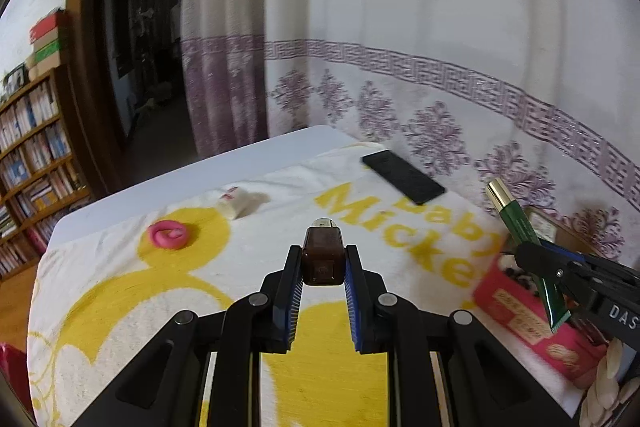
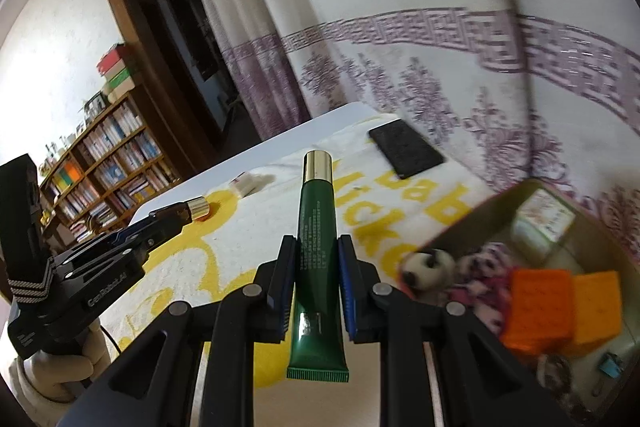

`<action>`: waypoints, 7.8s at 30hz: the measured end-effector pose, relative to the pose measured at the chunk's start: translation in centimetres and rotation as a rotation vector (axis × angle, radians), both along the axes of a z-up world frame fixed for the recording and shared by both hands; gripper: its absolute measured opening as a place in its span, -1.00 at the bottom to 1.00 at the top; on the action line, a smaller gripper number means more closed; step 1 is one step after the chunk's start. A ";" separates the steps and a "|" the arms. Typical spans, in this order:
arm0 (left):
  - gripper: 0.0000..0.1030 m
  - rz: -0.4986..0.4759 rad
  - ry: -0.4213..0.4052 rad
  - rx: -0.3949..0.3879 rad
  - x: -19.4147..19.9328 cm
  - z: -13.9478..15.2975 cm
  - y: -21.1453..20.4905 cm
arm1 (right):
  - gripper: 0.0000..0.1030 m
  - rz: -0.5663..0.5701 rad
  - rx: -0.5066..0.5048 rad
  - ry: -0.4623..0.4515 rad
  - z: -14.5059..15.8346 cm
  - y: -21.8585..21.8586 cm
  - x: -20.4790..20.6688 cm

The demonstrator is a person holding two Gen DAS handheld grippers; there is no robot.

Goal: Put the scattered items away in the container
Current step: 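Carry the green tube and brown bottle over the pink tin, then open both tools to drop the tube and bottle into the tin, then withdraw both tools from the tin back over the towel, then grasp the small pink knot with the left tool while the right tool grasps the bagged tape roll, then carry the pink knot and bagged tape roll over the pink tin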

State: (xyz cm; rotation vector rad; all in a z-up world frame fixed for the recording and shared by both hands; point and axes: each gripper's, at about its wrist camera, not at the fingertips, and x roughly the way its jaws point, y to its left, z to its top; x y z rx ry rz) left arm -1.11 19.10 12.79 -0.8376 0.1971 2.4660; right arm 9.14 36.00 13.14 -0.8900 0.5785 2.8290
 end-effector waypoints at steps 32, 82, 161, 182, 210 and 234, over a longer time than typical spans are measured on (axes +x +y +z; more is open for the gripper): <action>-0.60 -0.387 -0.124 0.044 9.7 -1.0 16.1 | -0.57 -0.305 0.149 -0.007 -0.2 9.4 13.0; 0.54 -0.065 -0.028 0.021 6.8 -1.9 6.5 | -0.52 -0.165 0.126 -0.059 -1.6 3.8 8.8; 0.54 0.457 -0.275 0.009 -23.1 -12.8 -11.7 | 0.13 0.202 0.082 -0.255 -6.8 -8.1 -26.3; 0.25 0.475 -0.315 0.040 -25.1 -12.4 -13.9 | 0.13 0.321 0.117 -0.258 -9.1 -10.0 -33.0; 0.25 0.493 -0.330 0.066 -23.9 -12.7 -14.8 | -0.25 0.411 0.177 -0.253 -9.1 -12.7 -33.2; 0.25 0.303 -0.195 0.123 -7.6 -4.1 -12.5 | -0.25 0.340 0.195 -0.129 -0.7 -12.8 -12.2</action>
